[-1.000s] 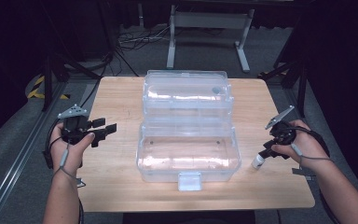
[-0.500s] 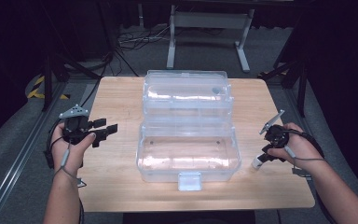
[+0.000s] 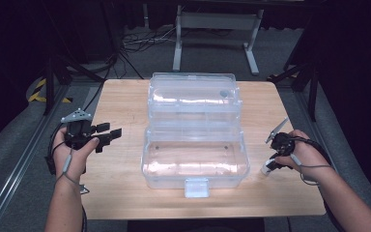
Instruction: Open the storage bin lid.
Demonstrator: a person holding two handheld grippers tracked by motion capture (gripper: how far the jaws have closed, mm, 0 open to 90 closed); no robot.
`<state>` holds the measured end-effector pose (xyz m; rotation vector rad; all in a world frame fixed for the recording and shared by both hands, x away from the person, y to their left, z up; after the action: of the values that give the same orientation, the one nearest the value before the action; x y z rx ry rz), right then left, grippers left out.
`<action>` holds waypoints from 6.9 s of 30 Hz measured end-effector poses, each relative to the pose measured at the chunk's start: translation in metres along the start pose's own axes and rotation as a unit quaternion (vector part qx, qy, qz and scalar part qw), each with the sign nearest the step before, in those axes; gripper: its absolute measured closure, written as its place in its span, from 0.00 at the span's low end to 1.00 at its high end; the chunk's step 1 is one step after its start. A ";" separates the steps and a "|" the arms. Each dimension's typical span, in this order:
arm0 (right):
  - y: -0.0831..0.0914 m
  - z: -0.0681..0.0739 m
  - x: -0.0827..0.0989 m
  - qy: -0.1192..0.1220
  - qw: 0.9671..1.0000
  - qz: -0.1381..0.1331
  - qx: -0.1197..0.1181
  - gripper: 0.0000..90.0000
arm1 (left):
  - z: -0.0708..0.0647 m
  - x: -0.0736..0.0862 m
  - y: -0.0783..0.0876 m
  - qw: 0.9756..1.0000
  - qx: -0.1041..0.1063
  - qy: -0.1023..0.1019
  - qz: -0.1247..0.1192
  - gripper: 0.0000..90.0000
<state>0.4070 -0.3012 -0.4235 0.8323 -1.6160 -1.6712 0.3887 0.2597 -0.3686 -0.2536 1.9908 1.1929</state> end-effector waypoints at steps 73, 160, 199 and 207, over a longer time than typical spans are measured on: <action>0.101 0.036 -0.030 0.105 0.993 -0.024 0.044 0.80 | 0.003 0.001 0.001 1.000 0.000 0.004 0.000 0.45; 0.025 0.096 -0.095 0.258 0.966 0.032 0.008 0.80 | 0.006 0.003 -0.001 1.000 0.002 0.008 0.006 0.44; 0.006 0.095 -0.096 0.258 0.965 0.045 -0.001 0.79 | 0.006 0.003 -0.003 1.000 0.004 0.008 0.010 0.43; 0.012 0.095 -0.095 0.252 0.967 0.042 -0.001 0.72 | 0.007 0.004 -0.004 1.000 0.004 0.009 0.012 0.43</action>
<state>0.3851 -0.1692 -0.4082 1.0691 -1.2744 -1.2667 0.3919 0.2645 -0.3756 -0.2382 2.0181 1.2014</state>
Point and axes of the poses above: each handheld gripper's, and its own axes: y roughly backward along the jaws, x roughly out of its underside, z roughly to its left, the point moved 3 cm from there along -y, roughly forward along the jaws, and after that the axes turned 9 degrees about z, right-handed, at the moved point
